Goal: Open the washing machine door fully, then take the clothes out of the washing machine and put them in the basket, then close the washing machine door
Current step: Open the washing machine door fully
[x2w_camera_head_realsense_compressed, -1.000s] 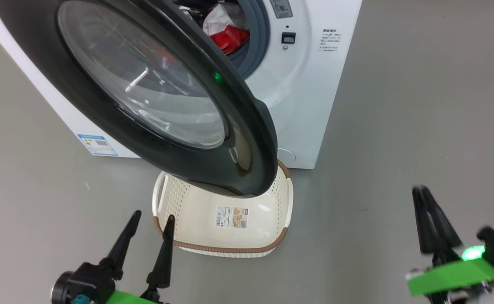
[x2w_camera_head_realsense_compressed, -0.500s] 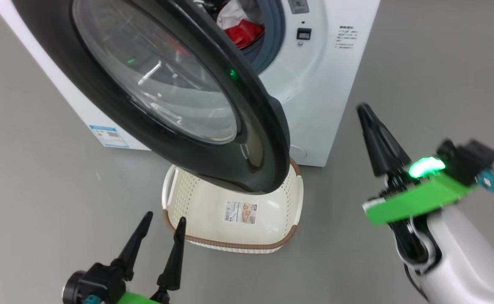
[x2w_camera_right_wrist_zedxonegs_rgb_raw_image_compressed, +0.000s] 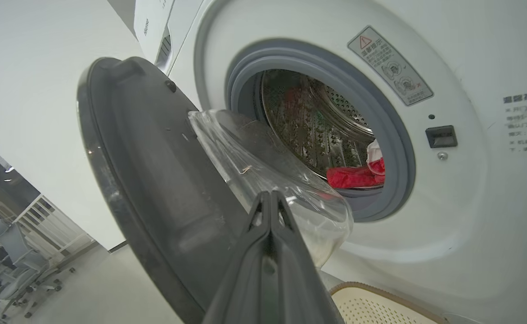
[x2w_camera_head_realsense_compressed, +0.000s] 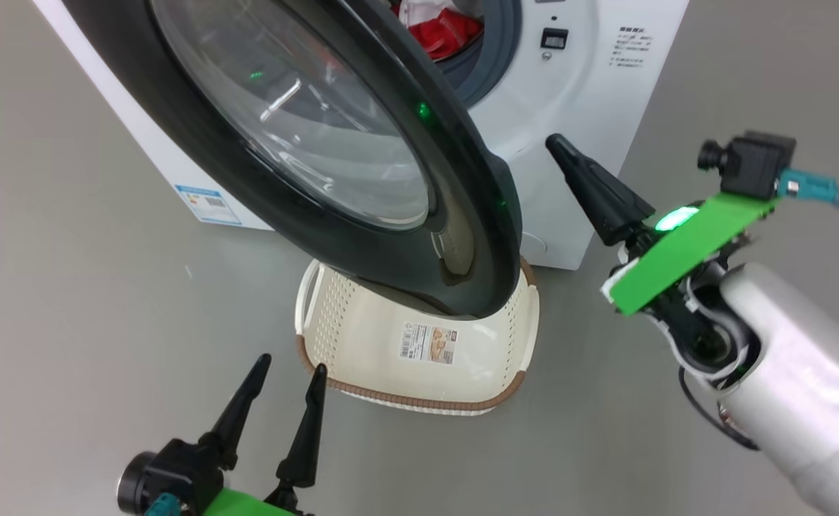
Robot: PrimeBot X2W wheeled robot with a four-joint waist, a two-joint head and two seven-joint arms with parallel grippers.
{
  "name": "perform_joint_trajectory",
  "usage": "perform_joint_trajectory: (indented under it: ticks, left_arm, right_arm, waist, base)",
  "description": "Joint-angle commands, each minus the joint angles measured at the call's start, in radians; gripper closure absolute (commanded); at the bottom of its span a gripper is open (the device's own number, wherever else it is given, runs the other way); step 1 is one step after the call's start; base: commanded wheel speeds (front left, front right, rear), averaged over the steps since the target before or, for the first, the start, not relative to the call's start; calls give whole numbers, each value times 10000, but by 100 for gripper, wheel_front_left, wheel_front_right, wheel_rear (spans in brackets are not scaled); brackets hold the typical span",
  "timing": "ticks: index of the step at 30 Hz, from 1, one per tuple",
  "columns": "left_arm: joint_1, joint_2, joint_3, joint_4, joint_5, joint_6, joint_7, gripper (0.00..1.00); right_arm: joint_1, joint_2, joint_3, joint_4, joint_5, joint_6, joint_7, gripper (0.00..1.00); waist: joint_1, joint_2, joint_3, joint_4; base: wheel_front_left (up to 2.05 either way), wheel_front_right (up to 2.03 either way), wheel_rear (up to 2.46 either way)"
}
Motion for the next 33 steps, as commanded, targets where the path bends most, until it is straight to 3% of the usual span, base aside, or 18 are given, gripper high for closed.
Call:
perform_joint_trajectory:
  ticks: [1,10,13,33]
  left_arm:
    - [-302,68,267,-186,-63,-54,-120,0]
    - [-501,60,58,-139,-138,-54,-120,0]
    - [-526,57,5,-123,-171,-54,-120,0]
    - [-219,12,90,-179,-132,-54,-120,0]
  right_arm:
    - [-189,-61,111,-244,372,48,191,100]
    - [-1009,-472,404,-385,3364,48,2853,100]
    - [-1098,-528,387,-246,3860,48,3595,100]
    - [-181,-81,165,-375,4520,48,5359,100]
  waist:
    - [0,-1,62,49]
    - [0,-1,301,195]
    - [0,-1,310,244]
    - [0,-1,-172,825]
  base:
    - [0,0,0]
    - [0,0,0]
    - [0,0,0]
    - [0,0,0]
